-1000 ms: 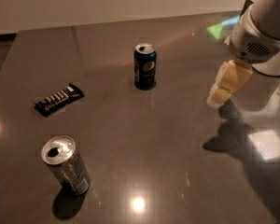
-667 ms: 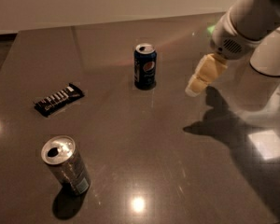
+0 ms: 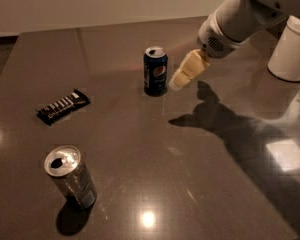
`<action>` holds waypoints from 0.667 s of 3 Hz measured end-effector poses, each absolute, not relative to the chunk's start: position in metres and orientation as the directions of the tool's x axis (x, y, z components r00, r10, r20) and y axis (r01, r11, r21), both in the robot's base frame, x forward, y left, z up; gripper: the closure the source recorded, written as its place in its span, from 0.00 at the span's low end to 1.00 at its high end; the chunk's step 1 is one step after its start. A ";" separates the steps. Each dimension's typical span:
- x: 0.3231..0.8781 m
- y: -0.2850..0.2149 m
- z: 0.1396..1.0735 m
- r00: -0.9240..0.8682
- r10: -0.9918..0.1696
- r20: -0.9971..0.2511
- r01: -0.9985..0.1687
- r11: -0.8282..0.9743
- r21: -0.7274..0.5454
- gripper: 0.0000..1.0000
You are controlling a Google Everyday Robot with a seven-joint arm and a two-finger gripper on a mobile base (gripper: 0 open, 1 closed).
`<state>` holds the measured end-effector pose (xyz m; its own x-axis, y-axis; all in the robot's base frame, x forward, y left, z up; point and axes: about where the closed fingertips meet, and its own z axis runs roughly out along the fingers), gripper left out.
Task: Knock pepsi can over
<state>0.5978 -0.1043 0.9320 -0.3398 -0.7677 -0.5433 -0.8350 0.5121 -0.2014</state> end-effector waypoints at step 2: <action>0.640 -0.067 0.913 -0.364 -0.717 -0.595 -0.834 0.535 -0.136 0.00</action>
Offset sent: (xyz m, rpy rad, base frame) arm 0.0677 0.0565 -0.0281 0.1366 0.0479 -0.0212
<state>0.6404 -0.0672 0.9129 -0.3636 -0.7171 -0.5947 -0.8337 0.5352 -0.1356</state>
